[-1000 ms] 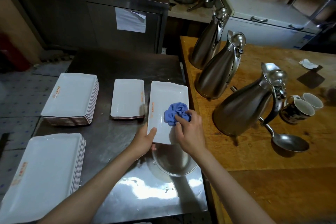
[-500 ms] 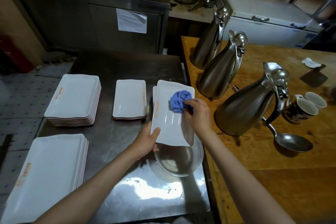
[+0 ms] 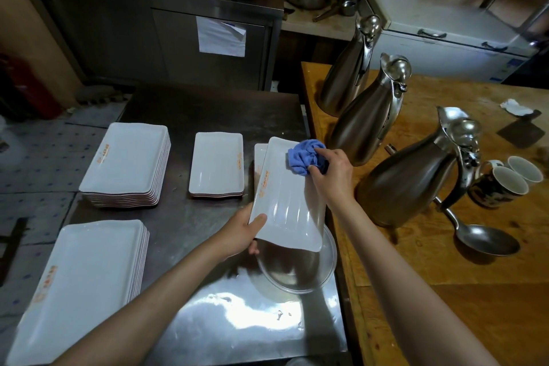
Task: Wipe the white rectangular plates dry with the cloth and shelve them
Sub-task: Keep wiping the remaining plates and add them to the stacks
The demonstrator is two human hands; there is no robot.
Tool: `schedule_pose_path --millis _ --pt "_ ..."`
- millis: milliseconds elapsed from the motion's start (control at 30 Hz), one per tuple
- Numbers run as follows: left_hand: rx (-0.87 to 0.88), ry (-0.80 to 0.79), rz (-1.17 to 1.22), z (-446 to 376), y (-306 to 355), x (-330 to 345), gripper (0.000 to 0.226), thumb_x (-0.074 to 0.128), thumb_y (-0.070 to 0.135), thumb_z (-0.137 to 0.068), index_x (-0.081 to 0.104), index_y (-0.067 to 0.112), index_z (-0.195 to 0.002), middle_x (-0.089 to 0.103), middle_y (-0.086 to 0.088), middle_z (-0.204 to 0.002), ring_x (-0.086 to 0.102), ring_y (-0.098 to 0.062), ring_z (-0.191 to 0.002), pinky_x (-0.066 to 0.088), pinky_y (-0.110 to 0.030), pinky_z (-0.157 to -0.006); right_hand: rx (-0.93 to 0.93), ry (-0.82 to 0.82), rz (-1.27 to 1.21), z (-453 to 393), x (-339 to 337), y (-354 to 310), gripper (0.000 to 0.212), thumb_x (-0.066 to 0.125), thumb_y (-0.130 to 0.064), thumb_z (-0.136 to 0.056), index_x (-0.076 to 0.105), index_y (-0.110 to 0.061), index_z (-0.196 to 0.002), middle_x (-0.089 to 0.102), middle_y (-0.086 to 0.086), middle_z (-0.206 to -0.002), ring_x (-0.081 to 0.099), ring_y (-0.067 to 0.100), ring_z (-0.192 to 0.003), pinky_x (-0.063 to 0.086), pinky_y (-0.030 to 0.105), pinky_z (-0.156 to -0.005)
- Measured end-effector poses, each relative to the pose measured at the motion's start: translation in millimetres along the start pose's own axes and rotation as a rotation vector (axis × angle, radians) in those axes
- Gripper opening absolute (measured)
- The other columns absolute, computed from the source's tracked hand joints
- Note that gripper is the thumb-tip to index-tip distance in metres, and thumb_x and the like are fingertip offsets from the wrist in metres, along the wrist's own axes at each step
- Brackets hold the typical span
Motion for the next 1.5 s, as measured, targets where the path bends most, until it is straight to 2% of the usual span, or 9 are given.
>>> schedule_pose_path --millis 267,467,600,767,933,1067,1233,1333,1500 --pt "-0.005 -0.095 -0.036 -0.8 4.6 5.4 0.031 0.037 0.019 -0.102 0.037 0.019 -0.134 0.061 0.008 -0.085 0.043 -0.008 -0.038 0.051 -0.029 -0.055 -0.059 -0.084 -0.034 -3.0 7.8 -19.6 0.040 0.064 -0.014 -0.088 0.057 -0.012 -0.127 0.052 0.002 -0.115 0.045 0.006 -0.097 0.041 0.014 -0.084" --pt "0.002 -0.074 -0.009 -3.7 2.5 1.3 0.035 0.043 0.015 -0.101 0.040 0.016 -0.136 0.063 0.000 -0.093 0.048 -0.017 -0.051 0.047 -0.024 -0.048 -0.165 -0.193 -0.017 6.9 11.0 -30.2 0.035 0.063 -0.009 -0.088 0.060 -0.009 -0.123 0.052 0.004 -0.115 0.046 0.008 -0.098 0.045 0.019 -0.090" --pt "0.002 -0.067 0.057 -5.2 2.8 1.1 0.034 0.048 0.013 -0.099 0.042 0.020 -0.131 0.063 -0.006 -0.101 0.051 -0.017 -0.051 0.047 -0.027 -0.049 -0.229 -0.281 -0.022 25.7 18.1 -39.8 0.034 0.063 -0.007 -0.088 0.061 -0.008 -0.122 0.053 0.007 -0.113 0.050 0.016 -0.101 0.040 0.017 -0.089" --pt "-0.004 -0.038 0.085 -6.9 2.0 -1.9 0.032 0.053 0.014 -0.096 0.044 0.024 -0.125 0.062 0.001 -0.089 0.055 -0.015 -0.047 0.044 -0.027 -0.051 -0.313 -0.381 -0.021 49.0 26.3 -43.2 0.034 0.061 -0.001 -0.085 0.063 -0.006 -0.119 0.053 0.011 -0.108 0.050 0.023 -0.102 0.036 0.018 -0.085" --pt "-0.040 -0.017 0.197 -6.1 -1.7 -2.6 0.032 0.059 0.008 -0.092 0.048 0.019 -0.120 0.062 0.001 -0.088 0.052 -0.013 -0.047 0.046 -0.025 -0.050 -0.405 -0.424 0.027 65.6 31.3 -42.1 0.032 0.060 0.004 -0.079 0.070 -0.007 -0.108 0.056 0.013 -0.102 0.050 0.031 -0.095 0.033 0.021 -0.080" --pt "-0.026 -0.005 0.226 -6.3 -6.0 -2.0 0.033 0.061 0.001 -0.089 0.051 0.011 -0.119 0.065 0.001 -0.076 0.051 -0.014 -0.049 0.048 -0.028 -0.051 -0.435 -0.445 0.056 75.2 30.5 -42.0 0.032 0.070 -0.001 -0.074 0.072 -0.009 -0.105 0.056 0.012 -0.104 0.047 0.031 -0.093 0.033 0.025 -0.075" --pt "-0.023 0.010 0.280 -6.0 -7.3 0.0 0.035 0.061 0.001 -0.089 0.053 0.023 -0.115 0.066 -0.004 -0.100 0.057 -0.015 -0.069 0.048 -0.024 -0.051 -0.494 -0.418 0.092 81.2 25.7 -41.1 0.025 0.070 0.000 -0.075 0.073 -0.008 -0.099 0.058 0.010 -0.102 0.050 0.029 -0.090 0.042 0.032 -0.072" --pt "-0.034 0.016 0.294 -6.1 -9.3 0.0 0.040 0.060 0.001 -0.090 0.050 0.016 -0.126 0.065 -0.006 -0.106 0.060 -0.007 -0.066 0.047 -0.022 -0.051 -0.518 -0.413 0.120 82.4 22.4 -37.9 0.023 0.072 0.001 -0.072 0.074 -0.008 -0.093 0.060 0.010 -0.098 0.053 0.030 -0.086 0.046 0.036 -0.070" --pt "-0.058 0.030 0.298 -5.1 -12.8 -3.0 0.042 0.059 0.005 -0.091 0.047 0.016 -0.130 0.064 -0.009 -0.114 0.062 -0.007 -0.064 0.049 -0.023 -0.053 -0.574 -0.378 0.163 83.0 16.5 -27.0 0.024 0.079 0.001 -0.063 0.074 -0.012 -0.082 0.062 0.006 -0.089 0.057 0.028 -0.076 0.048 0.036 -0.065"
Point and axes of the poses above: each hand's wrist, its own z-axis away from the middle knuckle, its own x-axis out of the palm, y = z × x, the point moved 6 cm from there along -z, towards the middle knuckle
